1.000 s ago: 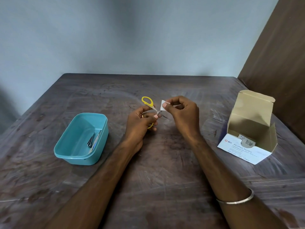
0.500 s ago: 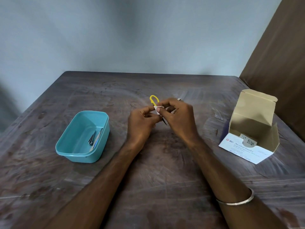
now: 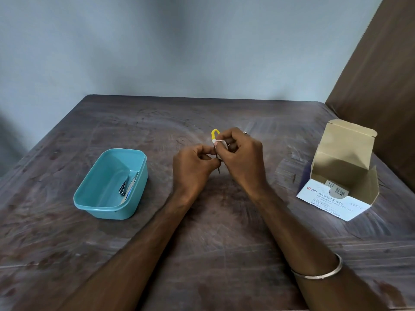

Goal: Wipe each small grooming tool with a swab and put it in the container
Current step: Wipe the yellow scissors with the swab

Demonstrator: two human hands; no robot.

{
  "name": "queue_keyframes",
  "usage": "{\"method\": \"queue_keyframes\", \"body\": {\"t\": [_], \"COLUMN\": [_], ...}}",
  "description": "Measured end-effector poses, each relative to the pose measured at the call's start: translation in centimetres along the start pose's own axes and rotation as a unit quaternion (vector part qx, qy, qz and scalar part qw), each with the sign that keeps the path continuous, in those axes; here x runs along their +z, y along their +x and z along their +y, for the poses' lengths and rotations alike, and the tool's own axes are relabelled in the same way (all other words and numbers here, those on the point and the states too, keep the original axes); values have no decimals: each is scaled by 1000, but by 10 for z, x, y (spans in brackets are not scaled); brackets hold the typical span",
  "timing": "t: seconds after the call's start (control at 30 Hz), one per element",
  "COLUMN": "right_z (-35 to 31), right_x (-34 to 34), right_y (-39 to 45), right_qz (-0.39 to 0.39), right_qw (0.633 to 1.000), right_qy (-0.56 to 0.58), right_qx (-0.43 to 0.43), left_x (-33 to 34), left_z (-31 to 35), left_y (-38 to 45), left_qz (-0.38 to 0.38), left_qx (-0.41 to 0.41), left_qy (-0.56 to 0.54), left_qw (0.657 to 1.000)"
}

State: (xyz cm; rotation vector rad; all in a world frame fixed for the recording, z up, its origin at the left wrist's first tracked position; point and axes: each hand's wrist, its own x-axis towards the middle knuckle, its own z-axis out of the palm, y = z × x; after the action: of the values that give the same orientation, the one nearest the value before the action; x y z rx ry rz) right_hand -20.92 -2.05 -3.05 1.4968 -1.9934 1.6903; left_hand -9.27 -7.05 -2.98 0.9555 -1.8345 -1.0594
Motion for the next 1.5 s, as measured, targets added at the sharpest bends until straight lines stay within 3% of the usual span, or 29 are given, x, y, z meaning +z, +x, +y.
{"method": "queue_keyframes", "body": {"t": [0.43,0.73,0.97,1.3,1.5], "right_z": [-2,-4,-8,-1,-7], "right_x": [4,1,0,2,-2], "right_y": [-2,-3,-4,-4,-3], "right_qz": [26,-18,6,-32,-15], "right_qw": [999,996,996,996,997], "right_qy": [-14,32,36,33,31], "right_qx": [22,81,78,72,76], "left_x": [2,2,2,0,-1], "left_z": [4,4,5,4,4], "left_y": [-5,-6,-5,-4,-2], "left_qz": [27,30,28,37,35], "left_qx": [52,41,44,48,39], "left_qy": [72,78,81,83,76], "left_qw": [996,996,995,995,996]}}
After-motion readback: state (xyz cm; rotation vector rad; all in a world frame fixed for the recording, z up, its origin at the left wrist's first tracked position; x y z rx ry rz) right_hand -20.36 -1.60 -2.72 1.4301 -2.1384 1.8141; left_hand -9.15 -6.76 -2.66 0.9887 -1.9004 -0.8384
